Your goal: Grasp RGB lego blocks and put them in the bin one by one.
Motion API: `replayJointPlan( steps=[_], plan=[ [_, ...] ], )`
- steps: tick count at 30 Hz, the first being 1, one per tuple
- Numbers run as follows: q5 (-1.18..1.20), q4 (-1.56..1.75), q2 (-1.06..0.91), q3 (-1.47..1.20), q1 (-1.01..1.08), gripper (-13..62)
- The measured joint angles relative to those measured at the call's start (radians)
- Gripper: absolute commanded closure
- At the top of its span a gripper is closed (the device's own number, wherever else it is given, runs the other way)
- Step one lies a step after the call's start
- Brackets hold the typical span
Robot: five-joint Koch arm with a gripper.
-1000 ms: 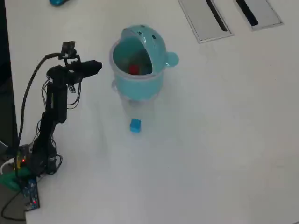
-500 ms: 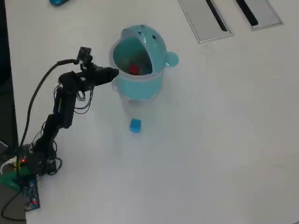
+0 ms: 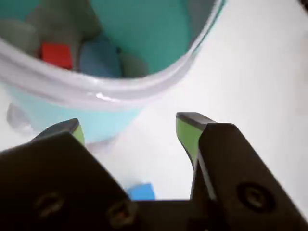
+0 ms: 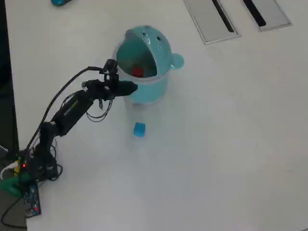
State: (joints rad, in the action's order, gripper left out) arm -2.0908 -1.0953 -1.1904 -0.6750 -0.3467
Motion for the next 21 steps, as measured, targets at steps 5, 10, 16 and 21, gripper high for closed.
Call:
replayJointPlan(
  steps=[5, 10, 16, 21],
  plan=[
    [-0.044, 0.017, -0.017, -0.143, 0.04, 14.6],
    [-0.141, 0.017, -0.028, -0.242, 0.101, 14.6],
    [-0.146, 0.017, -0.041, -0.293, 0.156, 14.6],
    [-0.146, 0.017, -0.041, -0.371, 0.183, 14.6]
  ],
)
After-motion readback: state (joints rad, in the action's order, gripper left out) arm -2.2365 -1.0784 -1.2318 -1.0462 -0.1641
